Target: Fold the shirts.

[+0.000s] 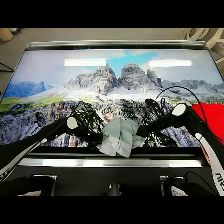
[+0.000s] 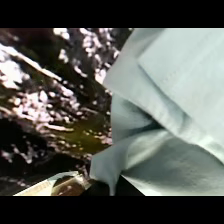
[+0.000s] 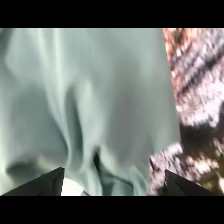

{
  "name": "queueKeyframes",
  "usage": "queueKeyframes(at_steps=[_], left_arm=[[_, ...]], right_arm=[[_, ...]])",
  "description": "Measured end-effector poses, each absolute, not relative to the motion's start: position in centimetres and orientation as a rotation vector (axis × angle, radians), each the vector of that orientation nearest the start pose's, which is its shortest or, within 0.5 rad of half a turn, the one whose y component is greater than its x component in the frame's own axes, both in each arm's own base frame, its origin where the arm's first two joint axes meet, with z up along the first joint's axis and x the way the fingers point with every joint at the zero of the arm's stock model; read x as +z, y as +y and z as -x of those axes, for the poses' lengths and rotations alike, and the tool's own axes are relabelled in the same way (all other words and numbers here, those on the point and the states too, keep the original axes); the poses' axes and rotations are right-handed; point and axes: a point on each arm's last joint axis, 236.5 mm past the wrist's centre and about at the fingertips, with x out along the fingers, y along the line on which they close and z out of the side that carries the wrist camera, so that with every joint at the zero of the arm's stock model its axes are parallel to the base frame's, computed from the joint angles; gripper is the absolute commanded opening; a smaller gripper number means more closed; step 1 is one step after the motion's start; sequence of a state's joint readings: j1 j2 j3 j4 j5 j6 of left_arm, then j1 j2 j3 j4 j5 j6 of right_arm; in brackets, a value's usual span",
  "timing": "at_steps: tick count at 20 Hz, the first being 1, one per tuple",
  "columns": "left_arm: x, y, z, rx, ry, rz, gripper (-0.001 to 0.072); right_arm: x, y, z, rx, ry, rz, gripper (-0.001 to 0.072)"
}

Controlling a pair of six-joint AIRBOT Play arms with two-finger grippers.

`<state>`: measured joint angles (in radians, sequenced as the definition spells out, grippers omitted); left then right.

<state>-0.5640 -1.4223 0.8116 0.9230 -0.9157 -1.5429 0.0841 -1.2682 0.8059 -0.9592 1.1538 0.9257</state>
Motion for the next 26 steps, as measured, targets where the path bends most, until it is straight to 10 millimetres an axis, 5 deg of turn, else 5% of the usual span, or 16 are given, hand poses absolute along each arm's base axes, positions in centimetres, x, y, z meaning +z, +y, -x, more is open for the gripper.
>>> queueKeyframes(at_steps=[1, 2, 5, 8, 11, 13, 16, 18, 22, 26], left_arm=[[-10.6, -27.4, -22.3, -0.566, 1.615, 0.247, 0.0025], [-10.4, -27.3, -22.4, -0.571, 1.603, 0.242, 0.0025], [-8.7, -27.7, -22.9, -0.594, 1.556, 0.249, 0.0022], [-3.7, -27.4, -26.0, -0.634, 1.374, 0.190, 0.0021], [8.0, -25.8, -31.1, -0.644, 1.029, 0.136, 0.0021], [17.7, -23.3, -33.3, -0.596, 0.767, 0.134, 0.0021], [30.9, -18.5, -32.7, -0.505, 0.426, 0.180, 0.0021], [35.9, -16.4, -30.8, -0.480, 0.297, 0.206, 0.0021], [39.1, -13.6, -28.5, -0.429, 0.213, 0.199, 0.0021], [37.3, -13.0, -28.7, -0.398, 0.258, 0.179, 0.0021]], right_arm=[[-6.7, 15.6, -27.9, 0.773, 1.389, -0.082, 0.0364], [-7.3, 16.4, -28.2, 0.776, 1.384, -0.088, 0.0041], [-7.8, 17.7, -29.6, 0.769, 1.339, -0.072, 0.0013], [-2.8, 17.2, -33.5, 0.763, 1.164, -0.006, 0.0014], [10.1, 14.6, -38.2, 0.700, 0.817, 0.108, 0.0015], [20.7, 11.8, -38.5, 0.599, 0.555, 0.210, 0.0015], [33.2, 8.8, -33.8, 0.447, 0.255, 0.312, 0.0015], [37.4, 8.1, -30.0, 0.394, 0.151, 0.345, 0.0016], [38.8, 6.8, -25.1, 0.335, 0.145, 0.370, 0.0016], [34.0, 5.4, -24.8, 0.322, 0.368, 0.378, 0.0016]])
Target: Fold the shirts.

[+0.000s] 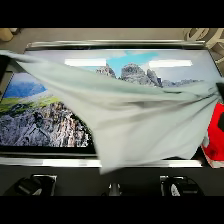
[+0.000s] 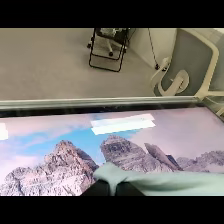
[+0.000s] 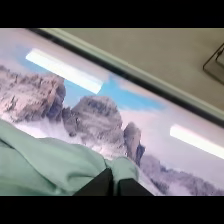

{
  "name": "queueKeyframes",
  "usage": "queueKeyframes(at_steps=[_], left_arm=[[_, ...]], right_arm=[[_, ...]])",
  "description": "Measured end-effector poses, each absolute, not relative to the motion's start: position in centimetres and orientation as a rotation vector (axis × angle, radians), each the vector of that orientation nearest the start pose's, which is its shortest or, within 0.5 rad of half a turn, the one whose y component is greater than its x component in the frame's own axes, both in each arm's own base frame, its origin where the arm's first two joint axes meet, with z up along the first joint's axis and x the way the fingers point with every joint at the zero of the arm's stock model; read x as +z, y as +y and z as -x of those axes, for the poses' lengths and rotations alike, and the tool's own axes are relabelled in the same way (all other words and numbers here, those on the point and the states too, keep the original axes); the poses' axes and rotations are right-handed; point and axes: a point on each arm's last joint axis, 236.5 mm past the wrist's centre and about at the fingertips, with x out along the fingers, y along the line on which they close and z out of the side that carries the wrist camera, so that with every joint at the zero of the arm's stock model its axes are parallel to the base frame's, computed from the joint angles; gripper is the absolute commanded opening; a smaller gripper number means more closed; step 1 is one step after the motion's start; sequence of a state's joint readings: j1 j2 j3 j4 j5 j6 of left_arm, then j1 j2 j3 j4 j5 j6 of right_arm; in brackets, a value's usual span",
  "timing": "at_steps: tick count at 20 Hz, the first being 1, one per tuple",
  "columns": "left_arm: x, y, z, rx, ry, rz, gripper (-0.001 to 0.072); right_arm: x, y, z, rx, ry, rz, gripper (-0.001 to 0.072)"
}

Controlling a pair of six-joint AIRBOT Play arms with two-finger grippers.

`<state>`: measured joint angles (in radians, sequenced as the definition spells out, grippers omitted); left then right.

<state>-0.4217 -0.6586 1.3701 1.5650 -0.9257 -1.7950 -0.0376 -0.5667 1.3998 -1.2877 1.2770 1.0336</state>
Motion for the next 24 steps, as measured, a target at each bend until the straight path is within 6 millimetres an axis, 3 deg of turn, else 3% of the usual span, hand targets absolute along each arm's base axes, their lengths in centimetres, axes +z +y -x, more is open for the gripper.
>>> queueKeyframes(at_steps=[2, 5, 8, 10, 11, 12, 13, 14, 16, 18, 19, 22, 24], left_arm=[[33.4, -13.5, -29.9, -0.384, 0.354, 0.159, 0.0022], [24.2, -14.5, -32.1, -0.349, 0.573, 0.133, 0.0023], [14.7, -15.6, -34.7, -0.307, 0.763, 0.111, 0.0024], [9.5, -16.2, -36.7, -0.274, 0.868, 0.109, 0.0025], [7.5, -16.3, -37.5, -0.254, 0.917, 0.117, 0.0053], [5.8, -16.5, -38.2, -0.238, 0.963, 0.139, 0.0239], [4.2, -16.6, -38.8, -0.221, 1.013, 0.161, 0.0641], [2.9, -16.7, -39.2, -0.206, 1.065, 0.178, 0.0720], [1.3, -16.0, -39.5, -0.177, 1.171, 0.195, 0.0720], [0.8, -14.0, -38.8, -0.176, 1.271, 0.147, 0.0720], [0.9, -12.9, -38.1, -0.185, 1.315, 0.130, 0.0720], [0.8, -11.5, -34.1, -0.247, 1.452, 0.162, 0.0714], [-0.6, -12.9, -30.5, -0.314, 1.541, 0.222, 0.0714]], right_arm=[[29.5, 4.9, -26.0, 0.348, 0.548, 0.366, 0.0016], [20.5, 5.1, -28.6, 0.417, 0.834, 0.301, 0.0016], [10.2, 6.9, -31.7, 0.497, 1.031, 0.165, 0.0017], [4.6, 8.9, -33.9, 0.529, 1.085, 0.049, 0.0017], [2.7, 9.7, -34.5, 0.538, 1.105, 0.004, 0.0102], [1.1, 10.7, -35.4, 0.547, 1.110, -0.054, 0.0333], [0.2, 11.3, -36.4, 0.548, 1.093, -0.102, 0.0537], [-0.3, 11.6, -37.0, 0.550, 1.081, -0.126, 0.0556], [0.7, 10.4, -39.0, 0.537, 1.026, -0.137, 0.0572], [2.8, 6.6, -40.7, 0.493, 0.984, -0.110, 0.0563], [3.6, 3.8, -41.2, 0.450, 0.980, -0.092, 0.0555], [3.4, -4.8, -39.3, 0.314, 1.053, -0.107, 0.0528], [1.8, -7.7, -36.9, 0.265, 1.125, -0.161, 0.0528]])
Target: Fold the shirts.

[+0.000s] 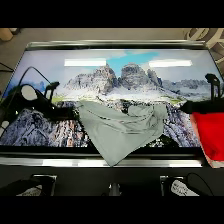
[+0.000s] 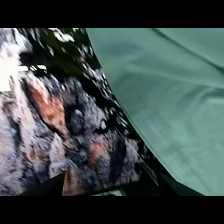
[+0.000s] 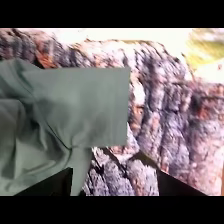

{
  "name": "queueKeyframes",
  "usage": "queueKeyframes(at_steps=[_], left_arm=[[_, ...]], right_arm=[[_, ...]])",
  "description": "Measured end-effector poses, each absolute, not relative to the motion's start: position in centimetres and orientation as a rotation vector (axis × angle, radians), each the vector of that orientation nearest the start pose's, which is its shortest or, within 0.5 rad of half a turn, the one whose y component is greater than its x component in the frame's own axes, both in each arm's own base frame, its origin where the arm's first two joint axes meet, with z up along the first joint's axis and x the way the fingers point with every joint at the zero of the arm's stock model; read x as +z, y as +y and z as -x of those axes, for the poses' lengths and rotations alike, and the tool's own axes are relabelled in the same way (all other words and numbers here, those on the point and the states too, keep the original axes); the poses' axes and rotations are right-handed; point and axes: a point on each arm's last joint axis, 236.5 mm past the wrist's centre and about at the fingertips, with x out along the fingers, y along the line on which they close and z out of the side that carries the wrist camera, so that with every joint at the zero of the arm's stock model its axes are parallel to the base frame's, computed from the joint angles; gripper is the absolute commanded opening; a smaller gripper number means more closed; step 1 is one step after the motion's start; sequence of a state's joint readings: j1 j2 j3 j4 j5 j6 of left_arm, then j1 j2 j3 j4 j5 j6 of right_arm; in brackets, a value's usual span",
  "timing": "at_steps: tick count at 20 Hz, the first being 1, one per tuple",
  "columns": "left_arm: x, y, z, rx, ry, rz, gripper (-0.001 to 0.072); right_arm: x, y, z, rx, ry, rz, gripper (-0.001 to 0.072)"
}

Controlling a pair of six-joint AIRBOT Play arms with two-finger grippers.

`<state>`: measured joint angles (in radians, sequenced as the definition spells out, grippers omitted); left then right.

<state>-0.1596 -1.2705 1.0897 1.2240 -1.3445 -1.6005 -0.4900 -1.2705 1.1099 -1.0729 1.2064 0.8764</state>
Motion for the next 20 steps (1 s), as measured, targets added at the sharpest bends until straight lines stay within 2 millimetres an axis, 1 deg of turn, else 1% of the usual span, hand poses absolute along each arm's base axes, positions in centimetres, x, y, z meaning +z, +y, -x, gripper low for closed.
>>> queueKeyframes(at_steps=[1, 2, 4, 6, 7, 8, 10, 12, 13, 14, 15, 16, 18, 20], left_arm=[[-1.7, -14.2, -28.2, -0.358, 1.595, 0.259, 0.0714], [-2.7, -15.8, -26.1, -0.401, 1.641, 0.293, 0.0714], [-5.1, -19.5, -22.0, -0.476, 1.708, 0.359, 0.0714], [-7.0, -22.4, -19.5, -0.503, 1.731, 0.408, 0.0713], [-7.7, -23.6, -18.7, -0.505, 1.737, 0.434, 0.0692], [-8.3, -24.9, -18.2, -0.507, 1.737, 0.465, 0.0638], [-9.2, -27.1, -17.3, -0.503, 1.746, 0.533, 0.0637], [-9.8, -29.1, -16.9, -0.493, 1.742, 0.598, 0.0636], [-10.0, -29.9, -16.9, -0.484, 1.730, 0.624, 0.0564], [-10.4, -30.5, -17.2, -0.471, 1.713, 0.647, 0.0356], [-10.9, -30.7, -17.3, -0.460, 1.696, 0.642, 0.0135], [-11.3, -30.9, -18.0, -0.444, 1.668, 0.653, 0.0026], [-11.0, -31.4, -19.1, -0.454, 1.617, 0.657, 0.0024], [-9.8, -32.1, -20.7, -0.504, 1.543, 0.640, 0.0024]], right_arm=[[0.5, -8.2, -35.4, 0.262, 1.172, -0.191, 0.0528], [-0.6, -8.5, -34.3, 0.260, 1.201, -0.214, 0.0528], [-2.6, -7.7, -32.3, 0.287, 1.252, -0.275, 0.0529], [-3.7, -6.8, -31.1, 0.312, 1.275, -0.318, 0.0532], [-4.1, -6.6, -30.6, 0.324, 1.285, -0.329, 0.0534], [-4.3, -6.2, -30.2, 0.339, 1.294, -0.339, 0.0535], [-4.7, -5.8, -29.7, 0.356, 1.303, -0.351, 0.0554], [-5.1, -5.4, -29.2, 0.365, 1.313, -0.367, 0.0556], [-5.4, -5.0, -29.0, 0.373, 1.315, -0.380, 0.0561], [-5.7, -4.6, -28.8, 0.379, 1.315, -0.396, 0.0561], [-6.1, -4.2, -28.5, 0.385, 1.317, -0.413, 0.0560], [-6.5, -3.9, -28.3, 0.385, 1.316, -0.425, 0.0553], [-7.3, -3.2, -27.9, 0.388, 1.315, -0.451, 0.0545], [-8.1, -2.5, -27.6, 0.386, 1.304, -0.486, 0.0491]])
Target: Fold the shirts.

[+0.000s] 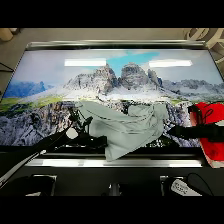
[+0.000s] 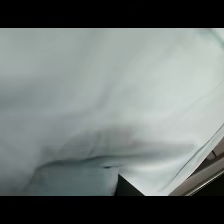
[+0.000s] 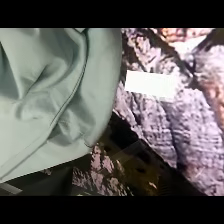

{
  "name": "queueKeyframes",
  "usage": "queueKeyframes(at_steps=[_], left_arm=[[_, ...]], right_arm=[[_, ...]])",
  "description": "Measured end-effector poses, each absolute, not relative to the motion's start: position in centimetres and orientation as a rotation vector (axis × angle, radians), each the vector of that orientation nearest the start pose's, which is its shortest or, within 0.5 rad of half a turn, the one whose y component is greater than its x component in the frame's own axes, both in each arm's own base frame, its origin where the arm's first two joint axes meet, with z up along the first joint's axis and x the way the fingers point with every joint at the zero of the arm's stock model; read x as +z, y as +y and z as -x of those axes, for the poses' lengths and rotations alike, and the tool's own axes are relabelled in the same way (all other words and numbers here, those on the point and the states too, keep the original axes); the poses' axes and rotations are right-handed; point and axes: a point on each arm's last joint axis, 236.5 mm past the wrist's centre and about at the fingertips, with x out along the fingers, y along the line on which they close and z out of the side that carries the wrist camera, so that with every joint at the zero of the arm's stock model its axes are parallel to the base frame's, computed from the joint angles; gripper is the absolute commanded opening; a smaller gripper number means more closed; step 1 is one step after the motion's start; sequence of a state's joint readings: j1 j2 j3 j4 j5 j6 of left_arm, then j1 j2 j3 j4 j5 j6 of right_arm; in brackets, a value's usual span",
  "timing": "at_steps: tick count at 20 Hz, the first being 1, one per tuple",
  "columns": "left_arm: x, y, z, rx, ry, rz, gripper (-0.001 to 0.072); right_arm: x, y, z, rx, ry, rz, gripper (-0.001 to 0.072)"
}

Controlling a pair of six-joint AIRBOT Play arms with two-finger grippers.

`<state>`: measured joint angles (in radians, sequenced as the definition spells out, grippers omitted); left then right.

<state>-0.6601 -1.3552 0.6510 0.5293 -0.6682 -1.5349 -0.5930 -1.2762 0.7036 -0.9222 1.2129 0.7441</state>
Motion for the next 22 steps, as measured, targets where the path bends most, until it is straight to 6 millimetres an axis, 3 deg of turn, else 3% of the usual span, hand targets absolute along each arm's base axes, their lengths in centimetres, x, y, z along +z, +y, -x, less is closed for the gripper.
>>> queueKeyframes(at_steps=[5, 7, 8, 9, 12, 14, 16, 18, 19, 20, 21, 22], left_arm=[[-4.5, -34.2, -23.6, -0.664, 1.363, 0.610, 0.0024], [-2.2, -34.6, -24.5, -0.710, 1.290, 0.585, 0.0024], [-1.2, -34.7, -24.9, -0.731, 1.256, 0.566, 0.0024], [0.0, -34.7, -25.4, -0.749, 1.215, 0.549, 0.0024], [4.6, -34.4, -27.9, -0.788, 1.068, 0.506, 0.0023], [10.0, -33.6, -30.4, -0.812, 0.912, 0.475, 0.0022], [18.7, -32.1, -33.0, -0.832, 0.685, 0.430, 0.0022], [30.5, -29.1, -34.0, -0.832, 0.392, 0.373, 0.0022], [37.1, -26.8, -33.4, -0.814, 0.226, 0.338, 0.0022], [42.8, -24.3, -32.2, -0.783, 0.076, 0.301, 0.0022], [47.9, -21.5, -30.4, -0.736, -0.064, 0.251, 0.0022], [51.3, -19.1, -28.6, -0.688, -0.159, 0.205, 0.0022]], right_arm=[[-9.8, 0.1, -28.4, 0.396, 1.275, -0.459, 0.0465], [-10.3, 1.1, -29.3, 0.385, 1.264, -0.419, 0.0239], [-10.6, 1.4, -29.7, 0.368, 1.261, -0.403, 0.0085], [-10.9, 1.5, -30.0, 0.353, 1.261, -0.387, 0.0015], [-10.2, 2.2, -30.7, 0.370, 1.252, -0.360, 0.0014], [-7.1, 2.0, -32.9, 0.409, 1.173, -0.285, 0.0011], [0.0, 1.0, -36.9, 0.418, 0.990, -0.157, 0.0012], [12.3, -0.8, -41.0, 0.348, 0.686, 0.020, 0.0012], [20.3, -1.6, -41.7, 0.290, 0.500, 0.120, 0.0013], [27.8, -2.0, -41.0, 0.227, 0.325, 0.206, 0.0012], [35.7, -2.1, -38.8, 0.158, 0.141, 0.279, 0.0013], [41.8, -1.8, -36.0, 0.103, -0.009, 0.333, 0.0013]])
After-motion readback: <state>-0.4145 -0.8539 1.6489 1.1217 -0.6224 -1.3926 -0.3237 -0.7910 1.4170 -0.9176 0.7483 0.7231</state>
